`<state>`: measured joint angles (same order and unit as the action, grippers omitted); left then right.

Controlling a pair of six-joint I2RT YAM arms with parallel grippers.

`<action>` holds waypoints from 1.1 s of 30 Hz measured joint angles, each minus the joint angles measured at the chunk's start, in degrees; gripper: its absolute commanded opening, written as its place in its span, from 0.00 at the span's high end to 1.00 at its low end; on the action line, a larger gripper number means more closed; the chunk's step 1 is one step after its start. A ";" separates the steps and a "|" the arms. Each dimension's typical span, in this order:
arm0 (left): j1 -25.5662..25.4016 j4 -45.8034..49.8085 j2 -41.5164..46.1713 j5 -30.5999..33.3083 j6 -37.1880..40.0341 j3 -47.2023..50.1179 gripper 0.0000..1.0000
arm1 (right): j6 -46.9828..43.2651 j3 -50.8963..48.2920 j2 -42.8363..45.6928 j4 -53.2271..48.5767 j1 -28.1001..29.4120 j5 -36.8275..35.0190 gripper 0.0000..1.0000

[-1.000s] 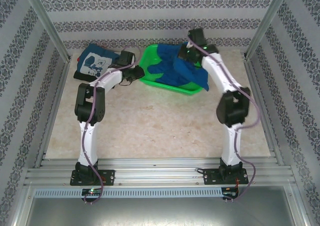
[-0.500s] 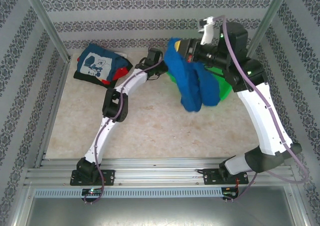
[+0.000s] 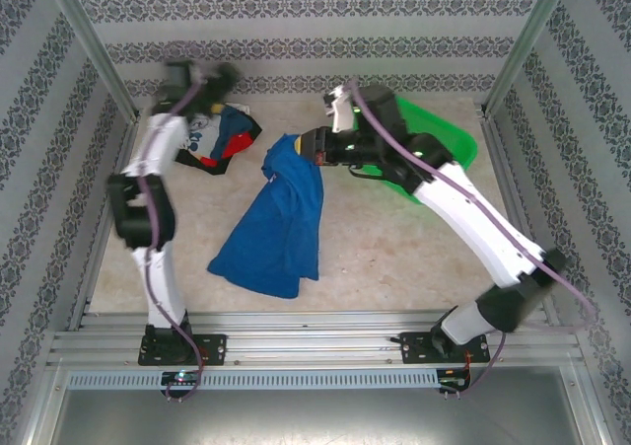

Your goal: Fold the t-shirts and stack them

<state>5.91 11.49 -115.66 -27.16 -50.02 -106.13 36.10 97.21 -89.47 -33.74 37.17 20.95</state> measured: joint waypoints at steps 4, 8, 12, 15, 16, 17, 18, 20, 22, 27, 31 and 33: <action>5.70 0.83 11.50 1.53 4.42 7.26 0.00 | -0.46 0.33 -13.22 0.83 -2.99 -3.89 1.00; -1.84 2.56 17.75 0.98 9.22 10.78 0.00 | -1.84 6.27 -28.11 -0.74 -7.74 -10.47 1.00; -10.03 6.10 20.85 0.81 13.94 13.22 0.00 | -5.40 21.44 -41.29 -6.51 -10.82 -15.85 1.00; -12.70 7.61 22.95 0.87 15.89 16.81 0.00 | -7.63 29.66 -46.56 -10.01 -12.15 -19.78 1.00; -12.74 7.91 23.98 0.92 16.31 18.93 0.00 | -8.07 30.21 -46.77 -10.78 -12.70 -20.85 1.00; -12.66 8.11 25.14 1.29 16.68 21.42 0.00 | -8.48 30.25 -46.75 -11.61 -13.07 -22.12 1.00; -12.66 8.35 26.16 1.57 16.85 23.74 0.00 | -8.92 30.25 -46.66 -12.28 -13.53 -23.19 1.00; -12.72 8.94 28.33 1.99 17.31 29.20 0.00 | -9.79 29.81 -46.66 -12.79 -14.99 -25.46 1.00; -13.66 10.08 29.57 2.75 18.21 33.81 0.00 | -11.17 29.14 -46.66 -12.81 -16.85 -27.61 1.00; -18.01 12.52 29.88 5.22 19.89 44.92 0.00 | -15.67 29.66 -46.73 -13.11 -20.50 -33.05 0.99; -19.08 14.29 28.74 7.91 20.06 50.45 0.00 | -19.93 33.86 -48.13 -13.94 -20.63 -37.73 0.97; -19.10 14.16 27.15 8.68 20.06 50.47 0.00 | -22.12 36.83 -49.48 -14.62 -19.50 -41.13 0.98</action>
<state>-13.19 25.65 -88.51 -18.48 -29.95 -55.66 13.98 134.04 -138.96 -48.36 17.67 -20.18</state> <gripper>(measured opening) 0.999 0.078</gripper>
